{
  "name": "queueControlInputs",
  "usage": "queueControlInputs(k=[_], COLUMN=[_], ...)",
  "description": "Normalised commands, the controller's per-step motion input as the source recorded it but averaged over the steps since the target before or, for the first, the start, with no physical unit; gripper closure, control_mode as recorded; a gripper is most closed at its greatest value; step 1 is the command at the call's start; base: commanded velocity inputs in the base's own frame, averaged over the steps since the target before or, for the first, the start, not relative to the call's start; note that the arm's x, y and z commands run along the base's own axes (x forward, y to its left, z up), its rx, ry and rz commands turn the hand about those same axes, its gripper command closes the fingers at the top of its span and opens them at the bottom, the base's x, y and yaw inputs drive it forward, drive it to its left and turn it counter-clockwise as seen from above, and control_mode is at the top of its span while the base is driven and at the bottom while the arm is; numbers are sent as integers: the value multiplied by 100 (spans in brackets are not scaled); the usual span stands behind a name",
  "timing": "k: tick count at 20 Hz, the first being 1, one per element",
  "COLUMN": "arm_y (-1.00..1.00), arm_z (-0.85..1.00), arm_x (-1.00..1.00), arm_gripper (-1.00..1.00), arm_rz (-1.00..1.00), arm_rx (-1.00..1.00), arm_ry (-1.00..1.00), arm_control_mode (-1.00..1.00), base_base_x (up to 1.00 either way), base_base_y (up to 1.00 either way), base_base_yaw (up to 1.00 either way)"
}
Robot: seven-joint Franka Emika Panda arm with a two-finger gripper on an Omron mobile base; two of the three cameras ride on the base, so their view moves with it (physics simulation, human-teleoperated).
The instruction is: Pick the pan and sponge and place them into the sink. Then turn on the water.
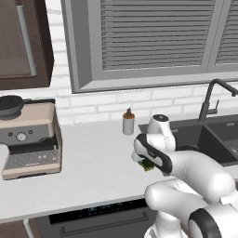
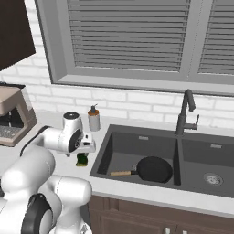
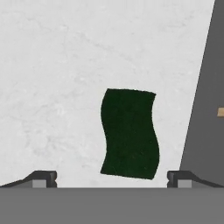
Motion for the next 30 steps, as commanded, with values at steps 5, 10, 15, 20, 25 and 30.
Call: queueControlInputs(k=[5,10,15,20,25,30], arm_y=[-8,-9,0,2,0,0], arm_z=[-5,-23,-30,-15,-18,-26], arm_x=[13,8,5,1,2,1], arm_gripper=[-100,-100,-100,-100,-100,-100], arm_rz=[0,0,0,0,0,0], arm_rx=[2,0,0,0,0,0], arm_ry=[0,0,0,0,1,0], arm_control_mode=[-100,-100,-100,-100,-100,-100], base_base_x=[0,0,0,0,0,0], base_base_y=[0,0,0,0,0,0], base_base_yaw=[0,0,0,0,0,0])
